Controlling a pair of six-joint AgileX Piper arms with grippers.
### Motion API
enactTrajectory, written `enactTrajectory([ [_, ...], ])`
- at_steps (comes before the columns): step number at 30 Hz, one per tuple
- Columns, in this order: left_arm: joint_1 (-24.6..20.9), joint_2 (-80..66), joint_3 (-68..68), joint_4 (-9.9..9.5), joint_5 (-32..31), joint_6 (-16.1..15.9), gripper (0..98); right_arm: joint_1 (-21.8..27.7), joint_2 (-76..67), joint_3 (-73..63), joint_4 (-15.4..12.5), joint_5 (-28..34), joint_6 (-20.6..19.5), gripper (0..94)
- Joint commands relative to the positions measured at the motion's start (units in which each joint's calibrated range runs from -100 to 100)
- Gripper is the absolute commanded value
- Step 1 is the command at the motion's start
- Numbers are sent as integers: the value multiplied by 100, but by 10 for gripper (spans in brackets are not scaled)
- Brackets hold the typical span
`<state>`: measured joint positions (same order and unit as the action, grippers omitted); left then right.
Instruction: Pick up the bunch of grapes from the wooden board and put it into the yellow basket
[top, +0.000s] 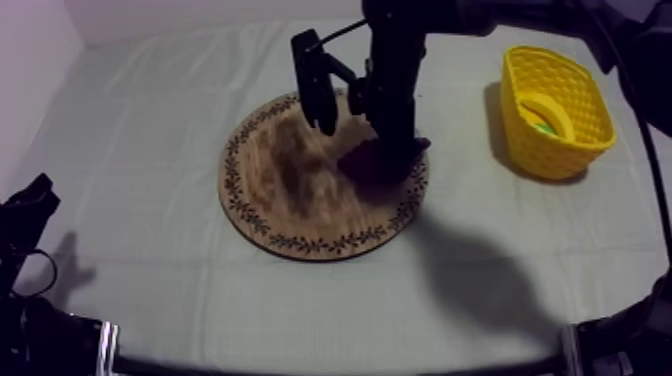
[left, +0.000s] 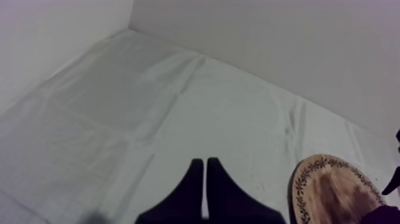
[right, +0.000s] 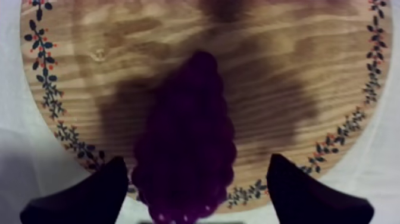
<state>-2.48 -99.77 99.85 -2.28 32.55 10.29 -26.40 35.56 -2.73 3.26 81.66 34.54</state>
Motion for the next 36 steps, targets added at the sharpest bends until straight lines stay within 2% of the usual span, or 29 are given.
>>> enactTrajectory([
  [1,-1,3,4,1,3,-1,0,-7,78,-19,24,-27,-32,667],
  [11,-1,3,4,1,3,-1,0,17,395,82,72,-139,-177,627],
  [18,-1,3,4,1,3,-1,0,40,414,103,70,-155,-250,383],
  [21,-1,3,4,1,3,-1,0,48,328,125,86,-164,-268,316],
  [28,-1,3,4,1,3,-1,0,109,-269,65,116,-91,-243,283],
  [36,-1,3,4,1,3,-1,0,277,-1149,-888,-1,598,-77,285],
])
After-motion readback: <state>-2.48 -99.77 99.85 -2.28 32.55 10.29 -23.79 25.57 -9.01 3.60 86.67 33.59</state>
